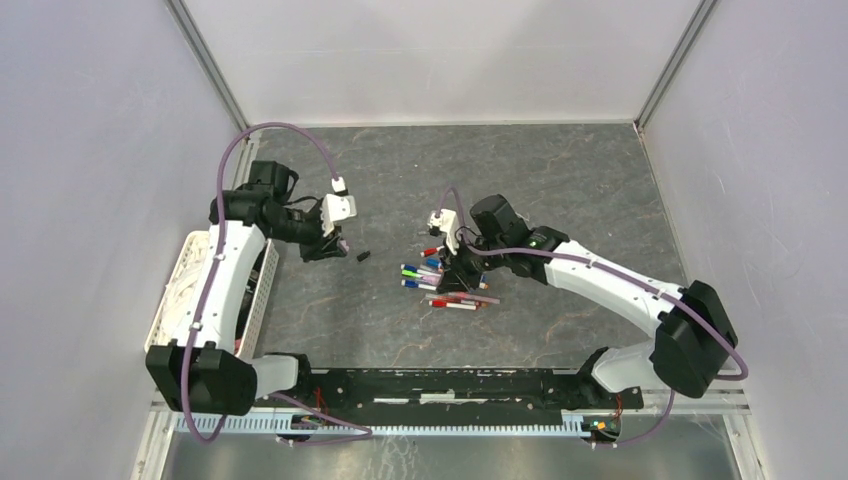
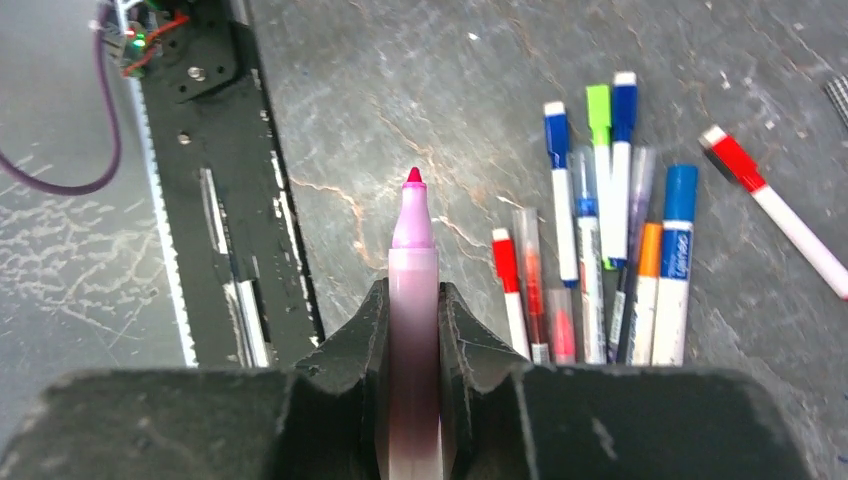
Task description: Open the pen caps
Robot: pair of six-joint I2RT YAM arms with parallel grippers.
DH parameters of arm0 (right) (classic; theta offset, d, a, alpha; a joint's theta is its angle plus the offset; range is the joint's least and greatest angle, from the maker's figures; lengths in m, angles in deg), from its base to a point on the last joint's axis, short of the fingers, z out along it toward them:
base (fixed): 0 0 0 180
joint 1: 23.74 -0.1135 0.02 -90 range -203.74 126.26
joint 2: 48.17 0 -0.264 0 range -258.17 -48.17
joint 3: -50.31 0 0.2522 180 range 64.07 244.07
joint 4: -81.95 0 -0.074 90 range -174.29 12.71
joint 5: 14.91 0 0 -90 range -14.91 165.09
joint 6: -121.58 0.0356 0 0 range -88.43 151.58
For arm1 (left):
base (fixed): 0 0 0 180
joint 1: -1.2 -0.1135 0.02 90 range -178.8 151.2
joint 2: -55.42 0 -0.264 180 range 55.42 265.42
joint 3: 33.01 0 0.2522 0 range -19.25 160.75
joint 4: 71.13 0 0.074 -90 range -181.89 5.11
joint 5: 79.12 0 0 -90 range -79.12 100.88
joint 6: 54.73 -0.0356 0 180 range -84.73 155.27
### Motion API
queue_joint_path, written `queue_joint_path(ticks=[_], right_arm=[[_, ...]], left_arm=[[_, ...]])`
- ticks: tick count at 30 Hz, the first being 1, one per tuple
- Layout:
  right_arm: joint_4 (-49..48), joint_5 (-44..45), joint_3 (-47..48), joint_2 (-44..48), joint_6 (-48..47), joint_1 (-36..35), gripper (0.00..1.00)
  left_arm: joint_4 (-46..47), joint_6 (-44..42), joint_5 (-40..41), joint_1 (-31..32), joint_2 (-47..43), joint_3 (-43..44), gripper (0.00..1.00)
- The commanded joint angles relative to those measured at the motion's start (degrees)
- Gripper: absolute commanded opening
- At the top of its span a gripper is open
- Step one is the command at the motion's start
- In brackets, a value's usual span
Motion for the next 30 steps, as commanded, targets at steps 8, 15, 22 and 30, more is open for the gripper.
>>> queue_joint_path(ticks=[8, 15, 22, 30], right_arm=[[-4.91, 32.56, -11.74, 12.34, 8.41, 16.23, 0.00], [-10.17, 41.14, -21.82, 13.95, 13.79, 31.19, 0.00], [-14.82, 44.88, -24.90, 8.62, 14.30, 38.80, 0.00], [-20.14, 41.27, -24.75, 1.97, 13.74, 40.32, 0.01]], left_arm=[[17.67, 3.69, -1.01, 2.03, -4.18, -18.27, 0.02], [36.49, 12.12, 10.00, 8.15, -1.03, -29.22, 0.02], [43.72, 13.83, 15.87, 9.87, 3.33, -33.00, 0.07], [48.05, 14.60, 17.43, 10.16, 6.31, -34.96, 0.29]])
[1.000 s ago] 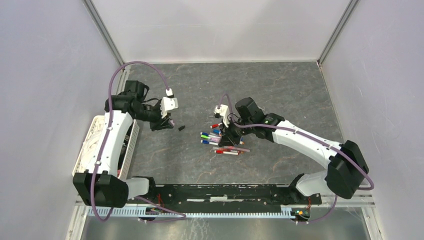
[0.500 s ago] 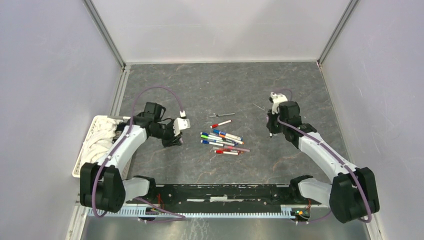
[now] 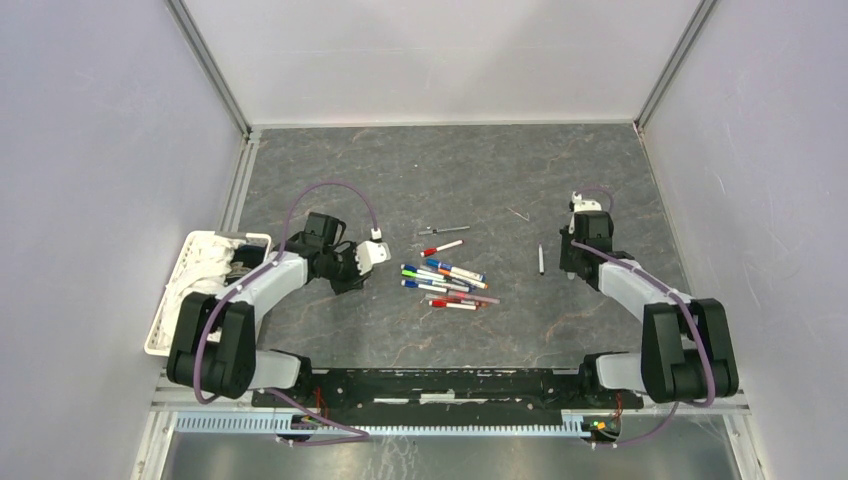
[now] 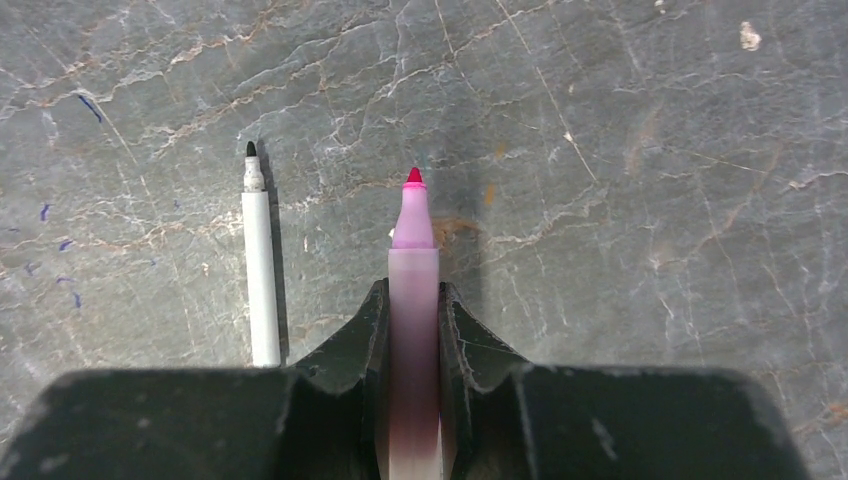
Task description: Open the pen caps
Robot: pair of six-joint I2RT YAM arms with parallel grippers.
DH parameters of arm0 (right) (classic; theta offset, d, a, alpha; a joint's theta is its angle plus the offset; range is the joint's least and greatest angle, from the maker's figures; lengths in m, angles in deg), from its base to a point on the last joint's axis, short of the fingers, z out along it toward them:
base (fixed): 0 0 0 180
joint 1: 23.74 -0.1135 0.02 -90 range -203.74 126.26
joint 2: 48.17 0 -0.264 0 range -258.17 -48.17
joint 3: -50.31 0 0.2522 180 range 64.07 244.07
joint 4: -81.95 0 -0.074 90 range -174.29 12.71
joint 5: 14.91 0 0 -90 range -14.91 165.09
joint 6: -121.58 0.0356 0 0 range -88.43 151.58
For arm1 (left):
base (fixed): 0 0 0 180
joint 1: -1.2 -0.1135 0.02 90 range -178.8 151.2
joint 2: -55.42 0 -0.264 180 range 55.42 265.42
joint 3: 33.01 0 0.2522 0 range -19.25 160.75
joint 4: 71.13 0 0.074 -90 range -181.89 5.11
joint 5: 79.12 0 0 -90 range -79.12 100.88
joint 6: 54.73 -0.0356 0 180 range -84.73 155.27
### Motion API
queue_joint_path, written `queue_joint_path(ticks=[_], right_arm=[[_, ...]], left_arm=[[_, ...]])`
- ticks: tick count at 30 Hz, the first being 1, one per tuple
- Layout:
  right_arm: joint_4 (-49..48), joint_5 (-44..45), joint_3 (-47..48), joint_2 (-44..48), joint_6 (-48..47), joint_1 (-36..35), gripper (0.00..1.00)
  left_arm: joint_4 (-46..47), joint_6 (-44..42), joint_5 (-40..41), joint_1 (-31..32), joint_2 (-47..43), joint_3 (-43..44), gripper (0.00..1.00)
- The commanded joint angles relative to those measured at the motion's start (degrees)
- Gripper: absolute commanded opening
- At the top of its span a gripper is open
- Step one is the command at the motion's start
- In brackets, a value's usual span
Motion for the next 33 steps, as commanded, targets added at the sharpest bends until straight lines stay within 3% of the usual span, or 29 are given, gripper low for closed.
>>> queue_joint_path(ticks=[1, 5, 8, 10, 11, 14, 22, 25, 26, 28, 29, 33], right_arm=[[-4.99, -1.35, 1.52, -3.55, 0.18, 0.39, 0.02], [-5.66, -2.49, 2.06, -5.90, -0.30, 0.42, 0.09], [-5.61, -3.56, 2.38, -7.22, -0.41, 0.43, 0.18], [-5.34, -4.04, 2.72, -7.70, -0.34, 0.49, 0.26], [-5.01, -4.25, 2.98, -7.89, -0.36, 0.39, 0.33], [-3.81, -4.44, 3.81, -7.90, -0.48, 0.40, 0.43], [-1.11, -2.03, 4.77, -3.95, -0.11, 0.42, 0.39], [-0.97, -4.26, 5.82, -1.86, -0.75, 0.28, 0.45], [-1.14, -5.43, 6.63, -1.16, -0.83, 0.12, 0.48], [-1.38, -6.61, 8.92, -0.32, -1.61, -1.29, 0.53], [-1.36, -7.22, 10.37, -0.49, -2.33, -2.55, 0.55], [-1.65, -11.16, 18.38, -4.04, -8.61, -10.87, 0.63]], left_arm=[[4.82, 2.91, 1.02, 0.32, 1.66, 0.07, 0.30], [3.70, 3.71, -0.14, 0.32, 1.28, 1.14, 0.41], [0.45, 4.71, -2.47, 0.27, 0.35, 3.35, 0.58], [-2.25, 5.79, -4.71, 0.24, -0.01, 5.51, 0.60], [-3.84, 5.98, -6.02, 0.17, -0.12, 6.67, 0.72], [-8.26, 6.75, -9.11, 0.07, -0.62, 10.81, 0.75], [-19.15, 8.60, -15.21, -1.11, -3.33, 22.45, 0.76], [-22.44, 8.87, -17.02, -1.88, -4.39, 26.65, 0.77], [-23.21, 9.37, -17.63, -2.07, -4.64, 27.78, 0.87], [-23.94, 10.98, -18.44, -2.37, -5.12, 29.69, 0.89], [-24.04, 11.86, -18.45, -2.44, -5.32, 30.52, 0.98], [-23.96, 15.25, -18.47, -3.61, -6.75, 32.79, 1.00]])
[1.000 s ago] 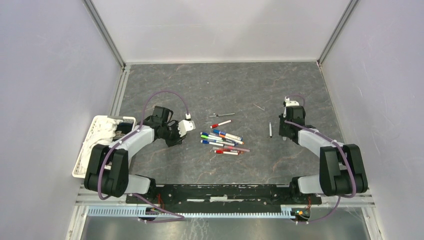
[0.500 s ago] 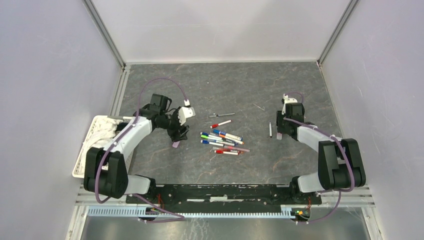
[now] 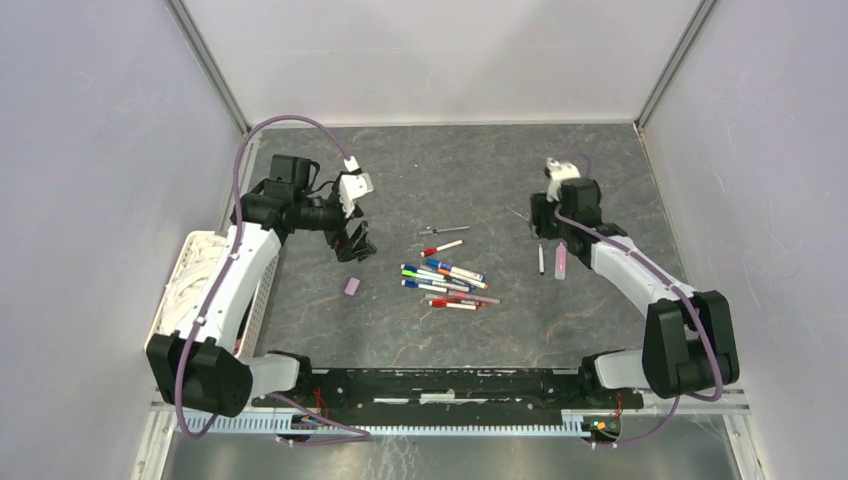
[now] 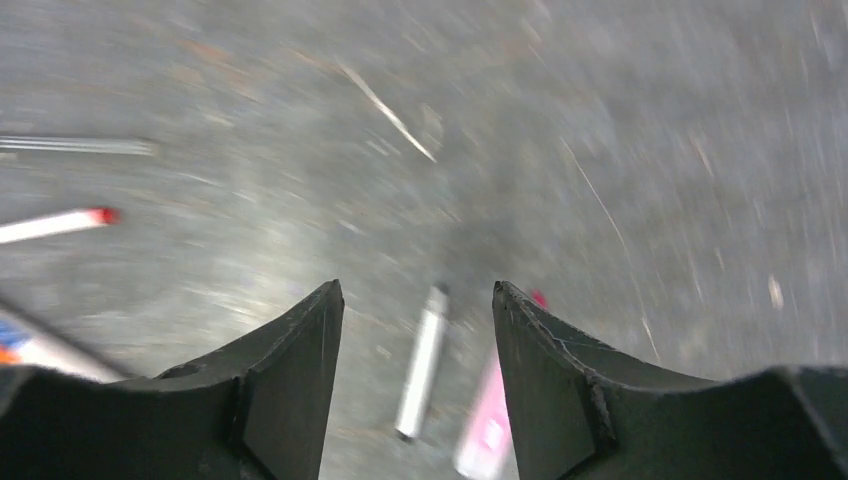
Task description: Open the pen caps
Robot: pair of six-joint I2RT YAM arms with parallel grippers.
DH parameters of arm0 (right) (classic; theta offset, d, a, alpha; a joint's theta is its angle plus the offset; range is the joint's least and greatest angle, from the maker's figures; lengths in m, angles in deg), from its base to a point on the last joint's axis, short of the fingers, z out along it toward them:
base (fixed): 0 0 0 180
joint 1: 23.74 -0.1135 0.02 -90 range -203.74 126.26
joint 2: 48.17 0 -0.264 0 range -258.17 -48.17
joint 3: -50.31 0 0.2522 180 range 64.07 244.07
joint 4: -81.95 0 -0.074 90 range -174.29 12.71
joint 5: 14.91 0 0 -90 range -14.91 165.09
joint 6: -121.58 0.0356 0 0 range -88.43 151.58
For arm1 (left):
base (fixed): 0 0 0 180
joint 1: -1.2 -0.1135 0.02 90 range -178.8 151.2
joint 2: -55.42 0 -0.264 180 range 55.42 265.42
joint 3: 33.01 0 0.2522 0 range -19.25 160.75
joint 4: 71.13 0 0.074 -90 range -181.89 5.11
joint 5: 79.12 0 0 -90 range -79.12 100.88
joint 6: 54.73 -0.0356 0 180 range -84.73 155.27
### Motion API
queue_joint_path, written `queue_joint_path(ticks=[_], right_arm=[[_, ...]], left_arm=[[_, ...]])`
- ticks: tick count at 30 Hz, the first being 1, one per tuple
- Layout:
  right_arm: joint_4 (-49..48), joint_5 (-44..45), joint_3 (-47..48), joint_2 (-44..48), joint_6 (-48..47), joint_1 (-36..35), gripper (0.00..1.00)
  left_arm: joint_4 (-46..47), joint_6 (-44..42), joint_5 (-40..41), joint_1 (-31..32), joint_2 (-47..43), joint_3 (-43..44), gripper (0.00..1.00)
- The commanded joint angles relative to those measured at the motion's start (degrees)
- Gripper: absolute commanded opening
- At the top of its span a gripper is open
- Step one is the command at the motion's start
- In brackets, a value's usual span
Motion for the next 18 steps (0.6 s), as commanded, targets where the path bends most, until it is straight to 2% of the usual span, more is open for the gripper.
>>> queue_joint_path(ticks=[1, 5, 9, 18], right_arm=[[-2.51, -6.49, 10.38, -3.26, -9.45, -9.67, 0.64], [-3.78, -10.50, 17.04, -11.03, -16.65, -15.91, 0.64], [-3.70, -15.22, 24.33, -19.30, -21.95, -19.21, 0.64], [4.28, -20.01, 40.55, -35.49, -30.22, -23.97, 0.61]], left_arm=[[-1.53, 6.50, -2.59, -1.48, -2.84, 3.39, 1.00], [-0.47, 9.79, -0.33, -2.96, -5.33, 4.18, 1.00], [-2.11, 8.71, -1.09, -4.58, -7.19, 4.12, 1.00], [-5.36, 6.43, -3.49, -5.21, -6.72, 5.37, 1.00]])
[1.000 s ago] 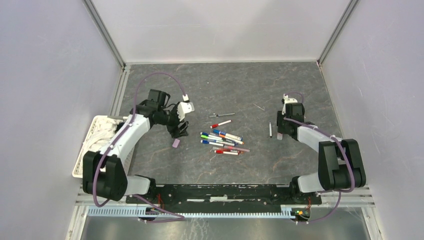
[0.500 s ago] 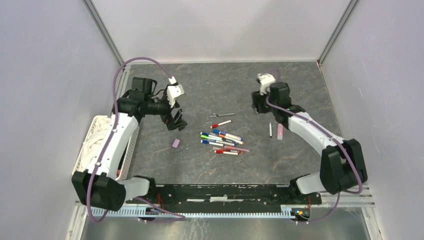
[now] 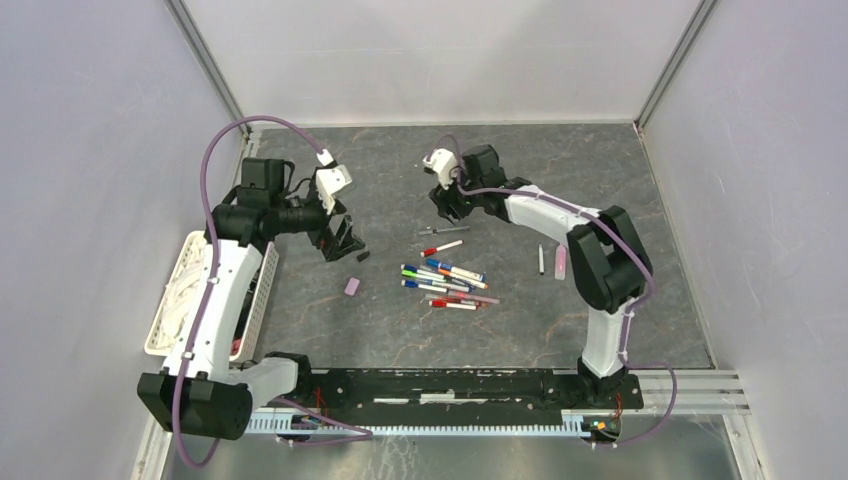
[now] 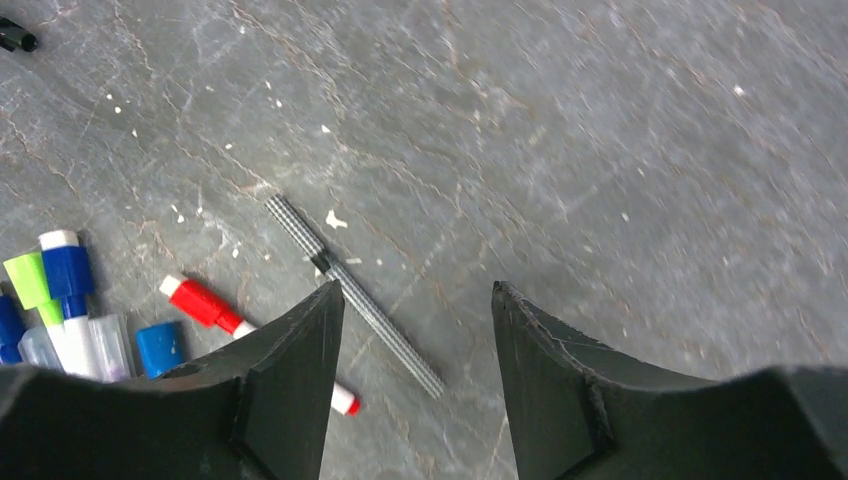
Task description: Open the pen caps
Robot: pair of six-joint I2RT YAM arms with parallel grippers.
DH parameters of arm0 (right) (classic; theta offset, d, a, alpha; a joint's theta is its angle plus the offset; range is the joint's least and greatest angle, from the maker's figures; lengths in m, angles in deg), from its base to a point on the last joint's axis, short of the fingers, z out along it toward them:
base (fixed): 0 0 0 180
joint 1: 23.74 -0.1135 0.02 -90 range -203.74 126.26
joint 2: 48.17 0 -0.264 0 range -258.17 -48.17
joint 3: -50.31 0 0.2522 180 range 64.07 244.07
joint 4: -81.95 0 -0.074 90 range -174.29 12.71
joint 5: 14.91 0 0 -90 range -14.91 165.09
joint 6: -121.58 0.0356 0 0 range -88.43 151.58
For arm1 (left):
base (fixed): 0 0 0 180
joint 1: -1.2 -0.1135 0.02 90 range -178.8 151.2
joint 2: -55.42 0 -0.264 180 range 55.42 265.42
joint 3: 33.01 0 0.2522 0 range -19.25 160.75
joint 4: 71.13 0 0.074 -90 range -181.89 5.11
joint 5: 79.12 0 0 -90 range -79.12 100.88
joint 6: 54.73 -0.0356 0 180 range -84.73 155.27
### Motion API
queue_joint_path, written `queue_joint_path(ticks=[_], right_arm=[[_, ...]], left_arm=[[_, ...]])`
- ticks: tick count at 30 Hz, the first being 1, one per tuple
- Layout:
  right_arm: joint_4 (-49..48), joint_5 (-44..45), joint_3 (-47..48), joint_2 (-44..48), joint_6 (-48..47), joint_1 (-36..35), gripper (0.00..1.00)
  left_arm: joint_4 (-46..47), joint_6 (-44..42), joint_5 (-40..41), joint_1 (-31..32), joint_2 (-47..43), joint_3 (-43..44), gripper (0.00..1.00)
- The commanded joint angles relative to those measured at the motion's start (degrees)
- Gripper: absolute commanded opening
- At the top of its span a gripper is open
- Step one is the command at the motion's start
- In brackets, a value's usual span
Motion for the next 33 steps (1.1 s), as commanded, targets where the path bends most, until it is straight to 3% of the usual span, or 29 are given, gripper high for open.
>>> queue_joint_path(ticks=[1, 18, 33], right_arm=[[3.52, -3.13, 5.97, -4.29, -5.95, -2.12, 0.61], [4.90, -0.56, 4.42, -10.57, -10.13, -3.14, 0.59], [2.43, -0.09, -3.04, -8.41, -7.83, -0.36, 0.41]], left_arm=[[-2.85, -0.07, -3.09, -0.44, 0.45, 2.81, 1.00], [-6.70, -3.16, -4.89, -0.52, 1.25, 3.56, 1.00], [-9.84, -6.61, -4.68, -0.53, 0.37, 3.55, 1.00]])
